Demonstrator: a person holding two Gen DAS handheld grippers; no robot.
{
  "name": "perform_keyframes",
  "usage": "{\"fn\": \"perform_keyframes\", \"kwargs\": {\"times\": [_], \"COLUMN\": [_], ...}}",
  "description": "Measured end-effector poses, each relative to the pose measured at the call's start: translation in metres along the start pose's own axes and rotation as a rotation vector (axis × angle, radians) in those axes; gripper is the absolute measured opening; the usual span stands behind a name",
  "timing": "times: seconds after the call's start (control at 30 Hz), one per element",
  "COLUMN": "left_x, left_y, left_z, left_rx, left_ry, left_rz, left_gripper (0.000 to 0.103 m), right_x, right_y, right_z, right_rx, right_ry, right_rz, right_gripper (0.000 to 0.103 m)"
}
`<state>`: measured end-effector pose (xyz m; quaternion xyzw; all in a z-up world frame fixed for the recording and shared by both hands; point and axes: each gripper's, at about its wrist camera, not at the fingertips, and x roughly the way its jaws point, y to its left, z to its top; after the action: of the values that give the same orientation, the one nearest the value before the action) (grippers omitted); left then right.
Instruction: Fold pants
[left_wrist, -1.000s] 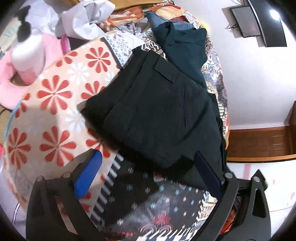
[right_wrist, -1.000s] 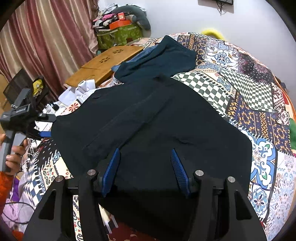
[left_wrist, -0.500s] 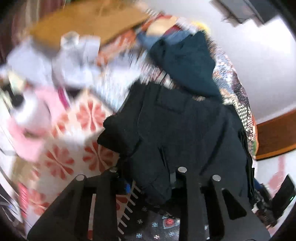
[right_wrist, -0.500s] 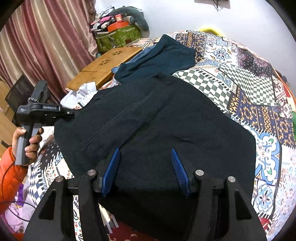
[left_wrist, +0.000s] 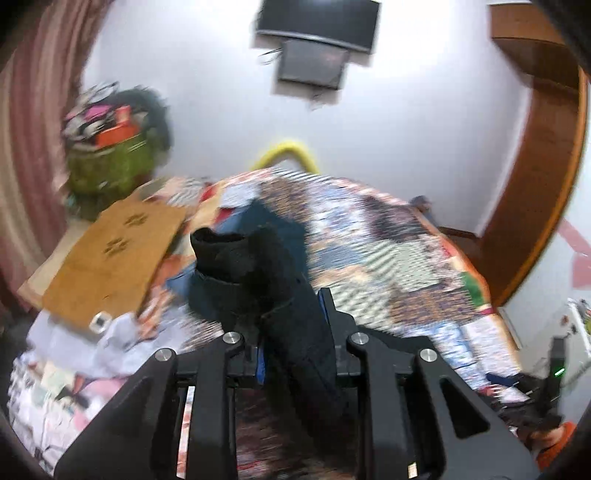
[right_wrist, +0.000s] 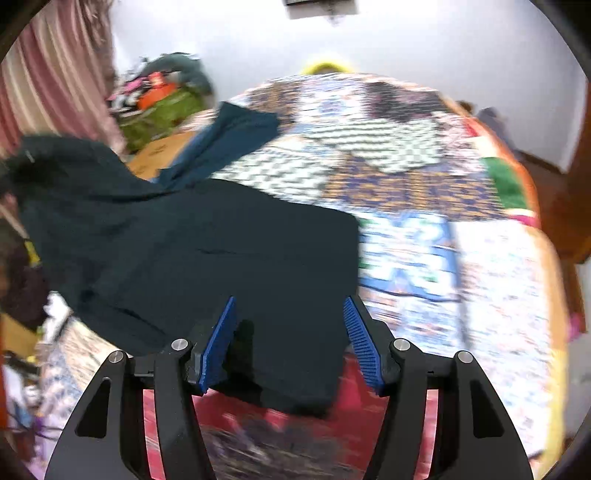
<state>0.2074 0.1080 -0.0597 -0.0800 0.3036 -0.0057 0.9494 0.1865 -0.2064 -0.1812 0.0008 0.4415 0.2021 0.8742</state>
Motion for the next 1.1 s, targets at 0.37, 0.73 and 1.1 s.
{"fn": "perform_keyframes", "kwargs": {"times": [0.37,0.73,1.1], "left_x": [0.053,0.112,0.077], "left_y": [-0.145,-0.233,-0.216], "left_z": [0.014,-0.050,-0.032], "left_rx": [0.109,0.275,0.343], "left_ry": [0.082,0.346,0.246], "left_rz": [-0.259,-0.305,-0.326], "left_gripper": [0.018,0.020,0.089], "right_x": [0.018,0.018,0.009], "right_y": [-0.026,-0.035,-0.041], "right_z": [-0.031,-0.037,-0.044], "right_rx": [0.049,0.093,0.106], "right_ry": [0.072,0.056,0.048], "right_rz": [0.043,0.105,0.120], "right_gripper": [0.061,0.061,0.061]}}
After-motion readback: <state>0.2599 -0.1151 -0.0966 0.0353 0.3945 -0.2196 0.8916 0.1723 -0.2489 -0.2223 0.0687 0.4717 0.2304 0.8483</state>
